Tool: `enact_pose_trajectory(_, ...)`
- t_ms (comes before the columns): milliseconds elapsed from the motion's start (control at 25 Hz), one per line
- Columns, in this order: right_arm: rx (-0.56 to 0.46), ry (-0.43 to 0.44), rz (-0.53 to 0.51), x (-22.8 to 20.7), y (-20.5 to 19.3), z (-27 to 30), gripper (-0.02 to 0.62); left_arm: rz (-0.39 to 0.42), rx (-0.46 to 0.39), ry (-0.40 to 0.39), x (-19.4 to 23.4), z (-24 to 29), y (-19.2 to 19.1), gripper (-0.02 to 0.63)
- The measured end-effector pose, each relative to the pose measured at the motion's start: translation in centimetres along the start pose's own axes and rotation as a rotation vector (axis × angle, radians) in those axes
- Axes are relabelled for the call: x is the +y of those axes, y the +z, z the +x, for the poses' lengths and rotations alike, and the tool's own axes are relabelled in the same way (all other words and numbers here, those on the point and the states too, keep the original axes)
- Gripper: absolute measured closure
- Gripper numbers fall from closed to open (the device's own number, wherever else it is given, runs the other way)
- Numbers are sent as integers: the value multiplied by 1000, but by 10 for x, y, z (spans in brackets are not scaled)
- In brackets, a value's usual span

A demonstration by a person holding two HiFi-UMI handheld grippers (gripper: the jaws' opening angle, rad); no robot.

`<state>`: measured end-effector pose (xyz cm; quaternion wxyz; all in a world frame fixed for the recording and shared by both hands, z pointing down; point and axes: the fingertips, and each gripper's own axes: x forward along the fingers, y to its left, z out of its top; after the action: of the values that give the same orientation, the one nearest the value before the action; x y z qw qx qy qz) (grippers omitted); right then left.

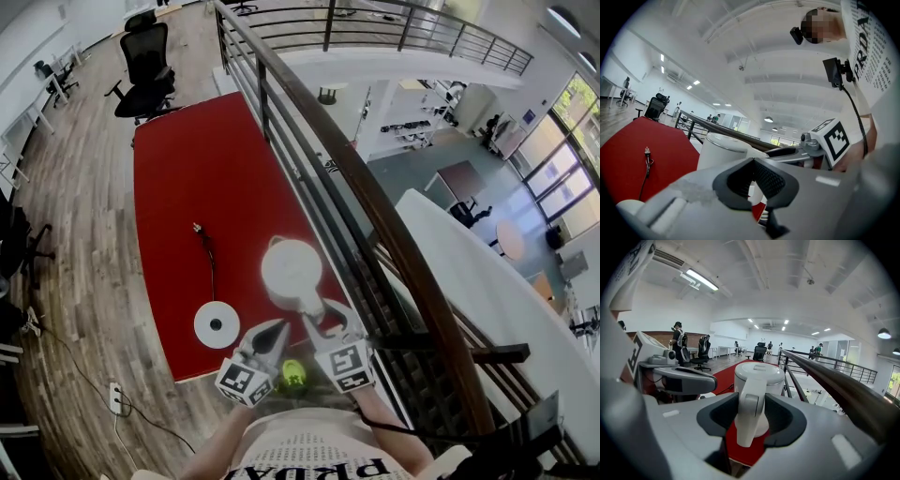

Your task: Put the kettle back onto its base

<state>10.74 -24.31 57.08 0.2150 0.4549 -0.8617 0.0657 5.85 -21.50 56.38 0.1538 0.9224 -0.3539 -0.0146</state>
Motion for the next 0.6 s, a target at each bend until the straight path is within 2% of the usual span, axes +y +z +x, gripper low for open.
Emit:
enact_pose_trajectory(440, 33, 50, 34, 4, -11, 11, 417, -27, 28, -9, -6, 6, -8, 614)
enact_pose_trajectory(600, 61, 66, 40, 8, -23, 14, 433, -37, 34, -5, -10, 3, -14, 614)
